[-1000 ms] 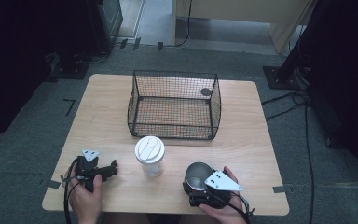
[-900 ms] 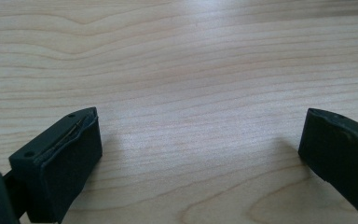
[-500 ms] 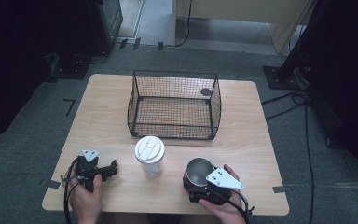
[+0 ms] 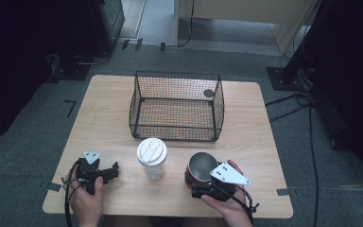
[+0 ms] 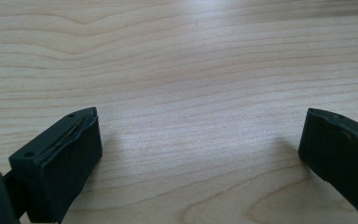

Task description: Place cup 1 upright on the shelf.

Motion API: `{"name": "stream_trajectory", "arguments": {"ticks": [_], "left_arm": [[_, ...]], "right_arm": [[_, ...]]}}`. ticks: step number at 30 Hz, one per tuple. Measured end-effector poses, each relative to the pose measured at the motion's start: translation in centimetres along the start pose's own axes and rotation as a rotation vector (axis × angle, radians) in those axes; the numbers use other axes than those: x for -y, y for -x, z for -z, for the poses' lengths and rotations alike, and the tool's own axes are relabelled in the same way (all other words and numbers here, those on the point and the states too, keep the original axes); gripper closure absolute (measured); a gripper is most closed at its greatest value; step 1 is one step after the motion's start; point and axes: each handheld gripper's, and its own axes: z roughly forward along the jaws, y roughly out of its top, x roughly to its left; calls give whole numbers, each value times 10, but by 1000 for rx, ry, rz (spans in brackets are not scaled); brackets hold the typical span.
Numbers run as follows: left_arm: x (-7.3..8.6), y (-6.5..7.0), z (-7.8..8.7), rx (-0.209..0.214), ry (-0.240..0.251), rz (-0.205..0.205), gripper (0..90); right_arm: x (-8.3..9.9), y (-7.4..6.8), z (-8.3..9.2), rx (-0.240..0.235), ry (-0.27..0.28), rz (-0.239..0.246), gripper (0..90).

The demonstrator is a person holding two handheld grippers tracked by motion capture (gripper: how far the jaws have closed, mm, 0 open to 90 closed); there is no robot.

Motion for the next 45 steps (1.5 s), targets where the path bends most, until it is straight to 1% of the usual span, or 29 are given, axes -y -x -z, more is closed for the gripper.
{"name": "stream_trajectory", "arguments": {"ticks": [5, 6, 11, 13, 16, 18, 23, 24, 26, 29, 35, 36, 37, 39, 40, 43, 44, 45], "left_arm": [[0, 0, 0, 0, 1, 0, 1], [0, 0, 0, 0, 1, 0, 1], [0, 0, 0, 0, 1, 0, 1], [0, 0, 0, 0, 1, 0, 1], [0, 0, 0, 0, 0, -1, 1], [0, 0, 0, 0, 0, 0, 1], [0, 0, 0, 1, -1, -1, 1], [0, 0, 0, 1, -1, -1, 1], [0, 0, 0, 1, -1, -1, 1], [0, 0, 0, 0, -1, -1, 1], [0, 0, 0, 0, -1, 0, 1], [0, 0, 0, 0, -1, 0, 1], [0, 0, 0, 0, -1, 0, 1], [0, 0, 0, 0, -1, 0, 1], [0, 0, 0, 0, -2, -3, 1], [0, 0, 0, 0, -3, -3, 1], [0, 0, 0, 1, -3, -3, 1], [0, 0, 0, 1, -3, -3, 1]], "right_arm": [[-7, 2, -3, 13, 11, -5, 76], [-12, 2, -4, 20, 17, -3, 77], [-20, 2, -5, 26, 31, 1, 77], [-27, 3, -7, 33, 44, 3, 77], [-34, 5, -10, 36, 42, -2, 77], [-40, 5, -12, 46, 44, 5, 77], [-52, 5, -17, 46, 59, 7, 77], [-52, 5, -17, 46, 59, 7, 77], [-59, 5, -20, 50, 64, 16, 77], [-63, 5, -22, 53, 73, 22, 77], [-79, 9, -27, 72, 91, 28, 77], [-79, 9, -27, 72, 91, 28, 77], [-84, 11, -28, 79, 104, 32, 77], [-86, 11, -28, 82, 108, 30, 77], [-91, 14, -30, 89, 120, 28, 77], [-94, 15, -31, 87, 127, 23, 77], [-98, 17, -33, 88, 144, 26, 77], [-99, 18, -33, 90, 149, 30, 77]]}}
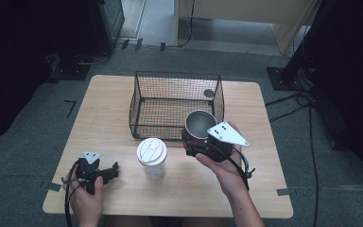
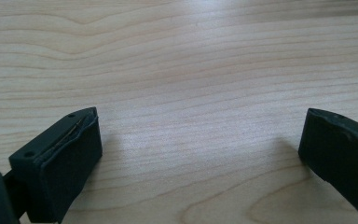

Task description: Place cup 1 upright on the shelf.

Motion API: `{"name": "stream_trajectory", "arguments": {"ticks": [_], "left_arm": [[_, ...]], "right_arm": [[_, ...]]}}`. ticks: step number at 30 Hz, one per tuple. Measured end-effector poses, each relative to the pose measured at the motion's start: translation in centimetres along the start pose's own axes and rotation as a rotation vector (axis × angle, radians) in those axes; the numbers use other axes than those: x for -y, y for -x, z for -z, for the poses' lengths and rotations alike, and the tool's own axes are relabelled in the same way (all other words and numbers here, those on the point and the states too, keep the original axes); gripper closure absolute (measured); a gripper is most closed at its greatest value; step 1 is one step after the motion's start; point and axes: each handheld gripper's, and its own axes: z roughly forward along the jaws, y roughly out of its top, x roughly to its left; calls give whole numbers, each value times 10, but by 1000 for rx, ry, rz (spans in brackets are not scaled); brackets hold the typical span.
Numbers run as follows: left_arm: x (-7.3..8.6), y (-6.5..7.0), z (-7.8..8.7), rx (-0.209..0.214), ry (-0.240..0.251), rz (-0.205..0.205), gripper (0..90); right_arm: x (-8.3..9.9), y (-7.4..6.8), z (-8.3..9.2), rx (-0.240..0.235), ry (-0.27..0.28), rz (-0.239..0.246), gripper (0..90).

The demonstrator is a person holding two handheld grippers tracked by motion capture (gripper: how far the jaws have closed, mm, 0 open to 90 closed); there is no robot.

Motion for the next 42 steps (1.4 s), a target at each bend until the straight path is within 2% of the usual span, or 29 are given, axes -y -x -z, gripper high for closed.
{"name": "stream_trajectory", "arguments": {"ticks": [5, 11, 21, 22, 23, 26, 27, 30, 40, 42], "left_arm": [[0, 0, 0, 0, 0, 1, 1], [0, 0, 0, 0, 0, 1, 1], [0, 0, 0, 0, 0, 1, 1], [0, 0, 0, 0, 0, 0, 1], [0, 0, 0, 0, 0, 0, 1], [0, 0, 0, 0, 0, 1, 1], [0, 0, 0, 0, 0, 1, 1], [0, 0, 0, 0, 0, 0, 1], [0, 0, 0, 2, -1, -3, 1], [0, 1, -1, 2, 1, -2, 1]], "right_arm": [[-6, 3, -5, 2, 27, -9, 77], [-16, 7, -16, 13, 73, 5, 77], [-30, 11, -35, 18, 87, -10, 77], [-32, 12, -40, 23, 115, -4, 77], [-32, 12, -40, 23, 115, -4, 77], [-32, 12, -48, 49, 168, 24, 77], [-34, 14, -53, 52, 174, 14, 77], [-37, 17, -60, 43, 178, -10, 77], [-44, 28, -90, 77, 160, 8, 77], [-46, 33, -100, 88, 157, -5, 77]]}}
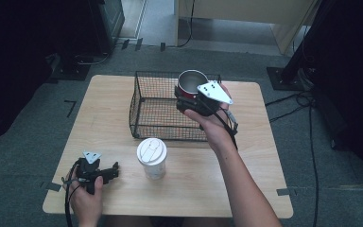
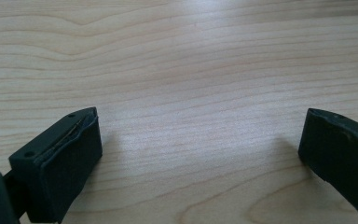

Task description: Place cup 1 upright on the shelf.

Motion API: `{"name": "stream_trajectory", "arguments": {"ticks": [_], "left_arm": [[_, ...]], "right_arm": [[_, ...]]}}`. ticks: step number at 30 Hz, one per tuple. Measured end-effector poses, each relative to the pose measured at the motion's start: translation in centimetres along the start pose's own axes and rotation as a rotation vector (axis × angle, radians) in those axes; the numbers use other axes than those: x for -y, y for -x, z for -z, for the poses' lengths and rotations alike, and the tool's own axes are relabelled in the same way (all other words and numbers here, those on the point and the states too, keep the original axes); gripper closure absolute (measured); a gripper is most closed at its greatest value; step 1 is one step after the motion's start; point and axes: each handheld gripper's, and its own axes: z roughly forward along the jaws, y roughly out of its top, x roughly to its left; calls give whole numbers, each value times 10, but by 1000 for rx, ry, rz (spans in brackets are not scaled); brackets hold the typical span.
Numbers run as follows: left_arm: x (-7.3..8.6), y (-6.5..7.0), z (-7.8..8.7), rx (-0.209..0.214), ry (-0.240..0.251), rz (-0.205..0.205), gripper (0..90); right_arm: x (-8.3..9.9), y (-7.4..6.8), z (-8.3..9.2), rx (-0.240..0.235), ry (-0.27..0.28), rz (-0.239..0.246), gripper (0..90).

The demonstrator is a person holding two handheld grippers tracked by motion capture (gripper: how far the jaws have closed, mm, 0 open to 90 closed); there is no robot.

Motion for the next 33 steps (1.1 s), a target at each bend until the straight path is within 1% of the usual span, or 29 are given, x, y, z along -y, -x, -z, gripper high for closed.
{"name": "stream_trajectory", "arguments": {"ticks": [2, 4, 5, 8, 11, 12, 14, 16, 18, 19, 20, 21, 22, 23, 24, 28, 33], "left_arm": [[0, 0, 0, 1, 0, -1, 1], [0, 0, 0, 1, 1, -1, 1], [0, 0, 0, 1, 0, -2, 1], [0, 0, 0, 1, 0, -2, 1], [0, 0, 0, 1, 0, -2, 1], [0, 0, 0, 1, 0, -2, 1], [0, 0, 0, 1, 0, -3, 1], [0, 0, 0, 1, 2, -3, 1], [0, 0, 0, 1, 2, -1, 1], [-1, 0, -1, 4, 1, -4, 1], [-1, 0, -1, 4, 1, -4, 1], [-1, 1, -1, 4, 1, -6, 1], [-1, 1, -1, 5, 1, -7, 1], [-1, 1, -1, 5, 1, -7, 1], [-1, 1, -1, 6, 1, -8, 1], [-1, 1, -1, 7, 1, -10, 1], [-1, 1, -1, 7, 1, -10, 1]], "right_arm": [[-1, 2, -7, 4, 3, -9, 77], [-1, 2, -9, 6, 4, -6, 77], [-2, 4, -16, 7, 9, -2, 77], [-2, 5, -24, 6, 7, 7, 76], [0, 9, -32, 13, 4, -6, 76], [0, 9, -32, 13, 4, -6, 76], [2, 13, -39, 28, 1, -1, 76], [4, 17, -45, 41, 2, 18, 76], [7, 23, -51, 38, -11, 18, 76], [8, 27, -57, 48, -16, 9, 76], [8, 27, -57, 48, -16, 9, 76], [8, 30, -61, 54, -22, -5, 76], [8, 31, -63, 56, -23, -6, 76], [8, 31, -63, 56, -23, -6, 76], [8, 32, -68, 65, -28, 0, 76], [9, 34, -74, 79, -34, 10, 76], [12, 35, -80, 91, -44, 4, 76]]}}
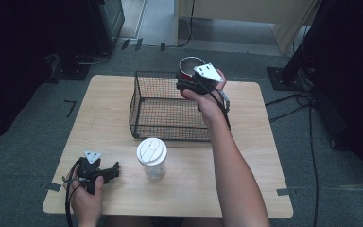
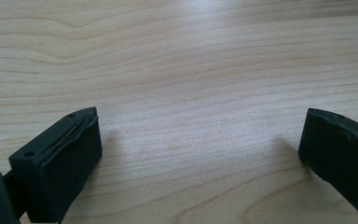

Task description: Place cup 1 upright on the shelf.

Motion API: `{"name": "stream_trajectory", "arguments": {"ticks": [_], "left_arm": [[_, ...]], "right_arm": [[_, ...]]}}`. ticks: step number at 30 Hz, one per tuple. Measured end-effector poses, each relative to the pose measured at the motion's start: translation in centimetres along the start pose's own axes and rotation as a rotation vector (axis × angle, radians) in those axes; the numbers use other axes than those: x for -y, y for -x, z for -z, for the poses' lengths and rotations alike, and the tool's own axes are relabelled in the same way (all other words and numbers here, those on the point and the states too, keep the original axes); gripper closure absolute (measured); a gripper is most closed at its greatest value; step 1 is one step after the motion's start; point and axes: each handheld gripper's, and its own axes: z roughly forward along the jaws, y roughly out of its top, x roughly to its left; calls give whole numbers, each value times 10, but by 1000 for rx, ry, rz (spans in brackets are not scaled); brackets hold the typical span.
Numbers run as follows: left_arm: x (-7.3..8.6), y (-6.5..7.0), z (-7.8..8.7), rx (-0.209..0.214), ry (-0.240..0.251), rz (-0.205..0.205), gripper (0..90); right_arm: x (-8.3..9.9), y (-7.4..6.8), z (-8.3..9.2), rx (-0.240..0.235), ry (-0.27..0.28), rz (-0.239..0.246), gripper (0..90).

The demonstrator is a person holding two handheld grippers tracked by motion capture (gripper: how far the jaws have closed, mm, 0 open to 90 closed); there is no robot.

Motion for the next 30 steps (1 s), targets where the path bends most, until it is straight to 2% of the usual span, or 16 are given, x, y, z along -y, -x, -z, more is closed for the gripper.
{"name": "stream_trajectory", "arguments": {"ticks": [1, 7, 21, 30], "left_arm": [[0, 0, 0, 0, 0, 0, 1], [0, 0, 0, 0, 0, 0, 1], [0, 0, 0, 2, 0, 0, 1], [0, 0, 0, 2, 0, 0, 1]], "right_arm": [[3, 1, -4, 12, -14, -2, 76], [15, 0, -14, 16, -54, 24, 76], [38, 2, -31, 46, -113, -4, 76], [57, 12, -35, 85, -190, -5, 75]]}}
